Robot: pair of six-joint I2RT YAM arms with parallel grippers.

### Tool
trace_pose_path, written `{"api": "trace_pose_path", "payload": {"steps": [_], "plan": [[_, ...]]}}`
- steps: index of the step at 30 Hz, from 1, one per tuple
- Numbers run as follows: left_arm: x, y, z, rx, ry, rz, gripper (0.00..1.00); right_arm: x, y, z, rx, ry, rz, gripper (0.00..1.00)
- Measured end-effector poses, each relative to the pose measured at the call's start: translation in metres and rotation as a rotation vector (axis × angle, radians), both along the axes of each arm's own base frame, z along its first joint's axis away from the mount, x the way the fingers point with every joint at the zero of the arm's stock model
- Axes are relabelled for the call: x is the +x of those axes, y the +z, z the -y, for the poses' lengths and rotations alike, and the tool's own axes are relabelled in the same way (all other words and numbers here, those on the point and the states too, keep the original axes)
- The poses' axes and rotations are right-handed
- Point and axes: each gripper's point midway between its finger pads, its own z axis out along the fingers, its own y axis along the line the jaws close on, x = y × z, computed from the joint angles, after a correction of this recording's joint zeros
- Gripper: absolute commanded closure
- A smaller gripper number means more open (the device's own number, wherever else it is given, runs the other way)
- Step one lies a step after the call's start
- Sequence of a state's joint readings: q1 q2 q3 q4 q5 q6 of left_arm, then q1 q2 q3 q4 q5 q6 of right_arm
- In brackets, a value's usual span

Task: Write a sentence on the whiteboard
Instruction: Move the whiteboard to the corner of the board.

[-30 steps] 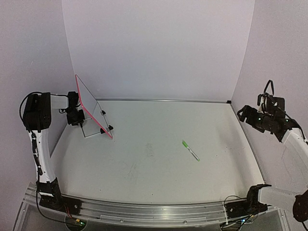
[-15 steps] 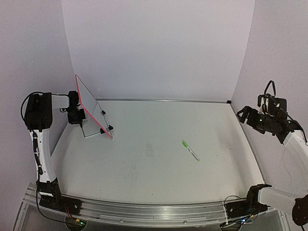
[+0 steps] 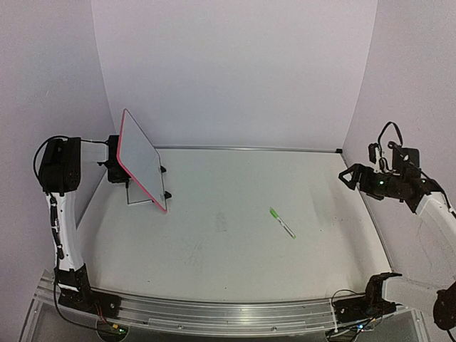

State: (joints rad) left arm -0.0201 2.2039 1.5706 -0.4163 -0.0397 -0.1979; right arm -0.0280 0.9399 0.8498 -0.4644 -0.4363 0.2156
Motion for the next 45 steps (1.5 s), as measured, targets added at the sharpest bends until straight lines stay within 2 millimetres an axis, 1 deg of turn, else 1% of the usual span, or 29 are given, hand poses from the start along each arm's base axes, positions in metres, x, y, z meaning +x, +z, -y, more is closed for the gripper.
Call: {"api": "trace_pose_path", "payload": {"steps": [4, 9, 12, 14, 16, 22, 26, 27, 30, 33, 35, 38, 39, 40, 42, 45], "plan": [[-0.009, 0.0, 0.043, 0.014, -0.124, -0.004, 1.0, -0.006, 0.001, -0.009, 0.029, 0.05, 0.008, 0.04], [-0.023, 0.0, 0.102, 0.0, -0.296, -0.01, 1.0, -0.013, 0.01, -0.021, 0.059, 0.107, 0.038, 0.07], [-0.032, 0.0, 0.124, -0.016, -0.372, -0.013, 1.0, -0.016, 0.011, -0.034, 0.07, 0.158, 0.038, 0.08], [-0.039, 0.0, 0.139, -0.025, -0.428, -0.014, 1.0, -0.02, 0.011, -0.047, 0.071, 0.207, 0.038, 0.08], [-0.045, 0.0, 0.156, -0.037, -0.492, -0.015, 1.0, -0.024, 0.008, -0.065, 0.059, 0.268, 0.032, 0.1], [-0.068, 0.003, 0.211, -0.094, -0.683, -0.014, 1.0, -0.037, -0.014, -0.127, 0.003, 0.459, -0.012, 0.11], [-0.084, 0.006, 0.242, -0.149, -0.784, -0.015, 1.0, -0.041, -0.02, -0.158, -0.036, 0.529, 0.006, 0.11], [-0.087, 0.006, 0.247, -0.163, -0.8, -0.015, 1.0, -0.043, -0.022, -0.165, -0.048, 0.543, 0.012, 0.11], [-0.092, 0.008, 0.256, -0.2, -0.825, -0.017, 0.96, -0.052, -0.031, -0.195, -0.09, 0.613, 0.027, 0.12], [-0.094, 0.009, 0.257, -0.225, -0.821, -0.022, 0.85, -0.066, -0.045, -0.224, -0.142, 0.685, 0.035, 0.15], [-0.094, 0.01, 0.258, -0.247, -0.807, -0.028, 0.74, -0.075, -0.057, -0.242, -0.188, 0.73, 0.035, 0.16], [-0.096, 0.014, 0.262, -0.283, -0.78, -0.036, 0.61, -0.09, -0.074, -0.271, -0.244, 0.803, 0.03, 0.2], [-0.096, 0.017, 0.262, -0.291, -0.77, -0.036, 0.58, -0.094, -0.078, -0.281, -0.251, 0.825, 0.033, 0.21], [-0.096, 0.021, 0.263, -0.294, -0.759, -0.031, 0.57, -0.098, -0.082, -0.29, -0.256, 0.846, 0.036, 0.22], [-0.094, 0.032, 0.262, -0.301, -0.736, -0.014, 0.5, -0.104, -0.089, -0.31, -0.26, 0.881, 0.047, 0.25], [-0.091, 0.055, 0.258, -0.308, -0.695, 0.025, 0.44, -0.109, -0.099, -0.336, -0.258, 0.921, 0.063, 0.28]]}}
